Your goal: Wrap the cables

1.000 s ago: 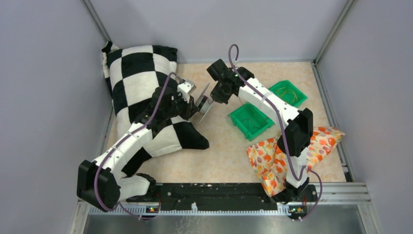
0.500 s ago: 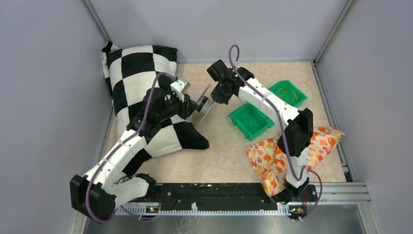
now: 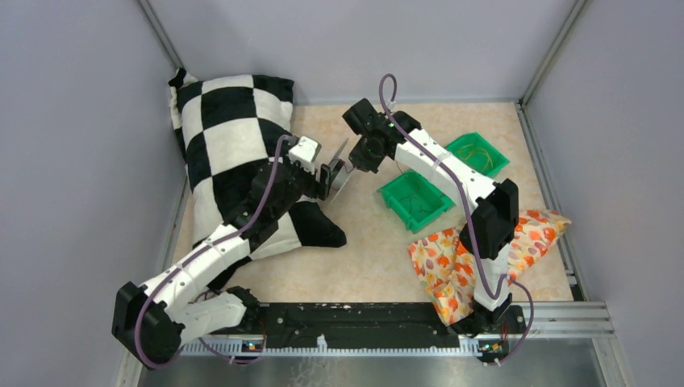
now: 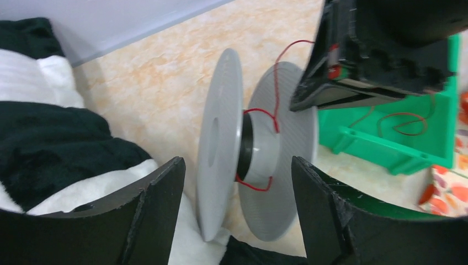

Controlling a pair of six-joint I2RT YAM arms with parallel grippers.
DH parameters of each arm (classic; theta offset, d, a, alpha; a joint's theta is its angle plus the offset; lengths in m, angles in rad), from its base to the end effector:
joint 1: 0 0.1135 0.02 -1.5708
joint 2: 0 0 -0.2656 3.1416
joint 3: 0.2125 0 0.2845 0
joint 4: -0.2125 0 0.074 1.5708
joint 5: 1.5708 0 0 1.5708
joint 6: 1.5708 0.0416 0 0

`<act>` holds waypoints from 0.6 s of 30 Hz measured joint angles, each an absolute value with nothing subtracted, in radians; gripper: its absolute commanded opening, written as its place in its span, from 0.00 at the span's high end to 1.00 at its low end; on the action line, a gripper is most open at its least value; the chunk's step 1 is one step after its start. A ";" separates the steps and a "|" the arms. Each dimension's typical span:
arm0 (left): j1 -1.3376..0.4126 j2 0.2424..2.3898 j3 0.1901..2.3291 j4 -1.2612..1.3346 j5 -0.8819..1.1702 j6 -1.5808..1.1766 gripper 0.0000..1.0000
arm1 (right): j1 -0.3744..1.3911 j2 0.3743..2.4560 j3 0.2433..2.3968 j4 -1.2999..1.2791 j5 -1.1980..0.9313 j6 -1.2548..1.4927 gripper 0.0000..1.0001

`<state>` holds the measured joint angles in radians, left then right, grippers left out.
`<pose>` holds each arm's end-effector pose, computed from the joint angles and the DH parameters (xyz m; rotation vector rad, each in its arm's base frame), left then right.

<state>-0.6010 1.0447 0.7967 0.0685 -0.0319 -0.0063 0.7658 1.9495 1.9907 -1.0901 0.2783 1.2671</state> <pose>0.2355 -0.1599 0.3125 0.4956 1.6977 -0.4145 0.3326 0.3040 0.3329 0.7411 2.5015 0.3997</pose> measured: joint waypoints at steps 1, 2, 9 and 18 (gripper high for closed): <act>-0.601 1.055 0.791 0.077 -0.053 0.001 0.22 | 0.766 1.950 1.991 -1.090 0.278 1.267 1.00; -0.602 1.065 0.789 0.085 -0.069 0.006 0.22 | 0.766 1.950 1.991 -1.090 0.278 1.267 1.00; -0.602 1.165 0.773 0.162 -0.113 0.036 0.23 | 0.766 1.950 1.991 -1.090 0.275 1.267 1.00; -0.603 1.224 0.772 0.181 -0.150 0.057 0.32 | 0.766 1.950 1.991 -1.089 0.273 1.267 1.00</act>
